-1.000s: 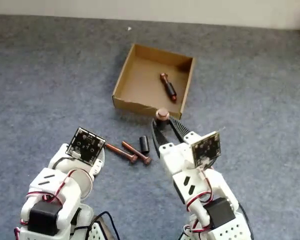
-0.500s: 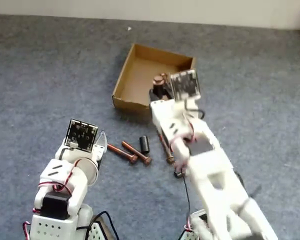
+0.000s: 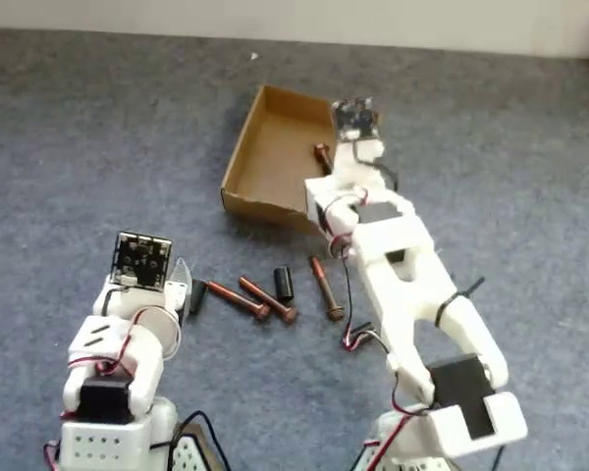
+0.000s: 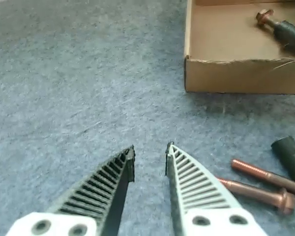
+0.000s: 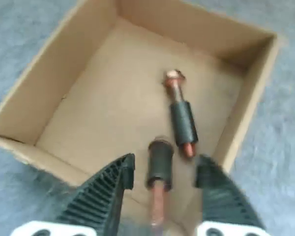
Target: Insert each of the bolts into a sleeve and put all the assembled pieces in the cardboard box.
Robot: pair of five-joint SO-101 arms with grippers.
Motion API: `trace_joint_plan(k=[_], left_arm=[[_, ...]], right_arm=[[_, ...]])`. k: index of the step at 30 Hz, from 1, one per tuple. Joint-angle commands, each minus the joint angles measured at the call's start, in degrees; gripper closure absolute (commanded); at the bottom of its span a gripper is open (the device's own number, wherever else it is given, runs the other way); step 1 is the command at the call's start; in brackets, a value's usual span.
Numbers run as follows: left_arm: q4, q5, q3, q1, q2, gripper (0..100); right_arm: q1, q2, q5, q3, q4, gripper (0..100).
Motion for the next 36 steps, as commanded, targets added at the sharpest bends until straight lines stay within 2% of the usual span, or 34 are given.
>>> trace_joint_plan(k=[1,9,13,17,20,24,31,36], left_arm=[[-1.41,0.70,0.57,-1.27,-0.40,87],[-2.02,0.62,1.27,-1.45,-0.40,87],[-1.93,0.53,1.54,-1.45,-0.40,87],[-1.93,0.44,1.54,-1.45,-0.40,87],[-2.11,0.44,1.54,-3.38,-0.40,87],[-2.11,0.44,1.63,-6.11,-0.40,87],[-2.11,0.44,1.63,-6.29,-0.40,87],[-2.11,0.44,1.63,-6.29,-0.40,87]], right_arm=[[-0.57,-5.58,-3.69,-9.98,15.43,77.4],[-6.64,-15.78,-4.22,-10.68,36.26,77.4],[-13.85,-15.78,-11.16,-9.98,42.59,77.4],[-19.82,-10.51,-11.87,-7.08,41.45,77.4],[-21.23,-5.76,-11.87,-6.64,38.37,77.4],[-20.88,0.75,-11.87,-6.81,35.12,77.4],[-20.70,10.24,-11.52,-7.87,32.92,77.4],[-17.98,14.73,-11.34,-8.13,30.20,77.6]])
